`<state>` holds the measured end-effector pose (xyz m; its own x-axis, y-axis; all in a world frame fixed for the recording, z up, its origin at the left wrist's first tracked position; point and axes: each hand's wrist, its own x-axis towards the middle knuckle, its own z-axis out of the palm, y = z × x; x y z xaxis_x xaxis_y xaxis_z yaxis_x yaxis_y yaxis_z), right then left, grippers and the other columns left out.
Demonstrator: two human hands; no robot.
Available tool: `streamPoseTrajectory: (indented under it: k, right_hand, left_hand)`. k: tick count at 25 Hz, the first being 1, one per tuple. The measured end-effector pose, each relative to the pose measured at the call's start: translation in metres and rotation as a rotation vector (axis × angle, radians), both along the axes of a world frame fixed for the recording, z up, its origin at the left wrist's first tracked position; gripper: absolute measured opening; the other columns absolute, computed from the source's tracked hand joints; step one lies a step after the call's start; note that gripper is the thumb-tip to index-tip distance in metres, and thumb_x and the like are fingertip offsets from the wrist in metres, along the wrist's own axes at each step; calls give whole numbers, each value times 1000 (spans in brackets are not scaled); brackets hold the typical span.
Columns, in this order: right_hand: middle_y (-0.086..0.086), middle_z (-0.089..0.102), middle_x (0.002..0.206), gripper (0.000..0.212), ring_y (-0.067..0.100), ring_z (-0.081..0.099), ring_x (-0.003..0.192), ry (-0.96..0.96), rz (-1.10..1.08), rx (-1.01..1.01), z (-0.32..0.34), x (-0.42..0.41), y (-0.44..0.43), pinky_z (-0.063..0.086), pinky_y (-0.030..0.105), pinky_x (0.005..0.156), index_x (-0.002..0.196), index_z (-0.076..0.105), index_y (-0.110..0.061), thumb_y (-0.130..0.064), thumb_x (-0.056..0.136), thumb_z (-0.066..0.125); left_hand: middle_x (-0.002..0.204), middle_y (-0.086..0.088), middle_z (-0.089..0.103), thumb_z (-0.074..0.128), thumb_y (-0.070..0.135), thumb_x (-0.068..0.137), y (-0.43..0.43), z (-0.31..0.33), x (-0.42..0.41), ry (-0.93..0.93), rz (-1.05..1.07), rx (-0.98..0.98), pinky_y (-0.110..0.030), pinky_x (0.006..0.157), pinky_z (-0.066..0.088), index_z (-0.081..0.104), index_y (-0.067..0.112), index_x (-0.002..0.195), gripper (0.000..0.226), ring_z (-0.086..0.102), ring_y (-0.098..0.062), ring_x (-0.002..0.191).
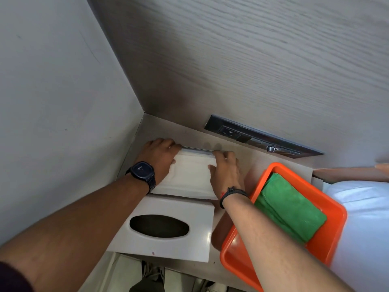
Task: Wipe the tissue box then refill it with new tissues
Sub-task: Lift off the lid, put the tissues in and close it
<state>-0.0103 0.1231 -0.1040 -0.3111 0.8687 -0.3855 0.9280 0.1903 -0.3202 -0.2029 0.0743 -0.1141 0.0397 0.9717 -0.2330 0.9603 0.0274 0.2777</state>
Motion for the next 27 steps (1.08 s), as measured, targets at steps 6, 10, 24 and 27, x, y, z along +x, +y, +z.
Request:
streamPoseTrajectory:
  k: [6,10,24,27]
  right_hand:
    - [10,5,160,60,28,0,147,-130,526,44,0,6,-16,3,46,119,150,9,-29,-50,98,28]
    - [6,-17,159,61,26,-18,145,-279,548,-18,-15,9,-7,-11,49,114,146,-15,-36,-48,99,22]
    - [18,25,152,90,35,15,143,-28,618,42,57,39,-83,14,48,118,149,17,-22,-66,78,51]
    - [20,10,156,117,35,2,145,-149,769,-24,51,39,-105,1,54,117,148,-9,-31,-79,63,55]
  left_hand:
    - [150,-11,35,36,57,89,-21,-8,-1,87,-378,-1,-44,110,19,27,17,146,70,36,-30,136]
    - [159,-5,-7,37,50,94,-18,-26,-7,236,-383,-158,-43,114,-7,-9,23,148,76,-4,-26,146]
    - [152,-12,28,48,94,36,-120,46,18,154,-232,-292,-49,113,14,9,22,149,139,27,-34,138]
    - [158,-14,-3,62,85,32,-148,33,24,185,-236,-356,-50,113,-8,-21,30,145,151,0,-36,143]
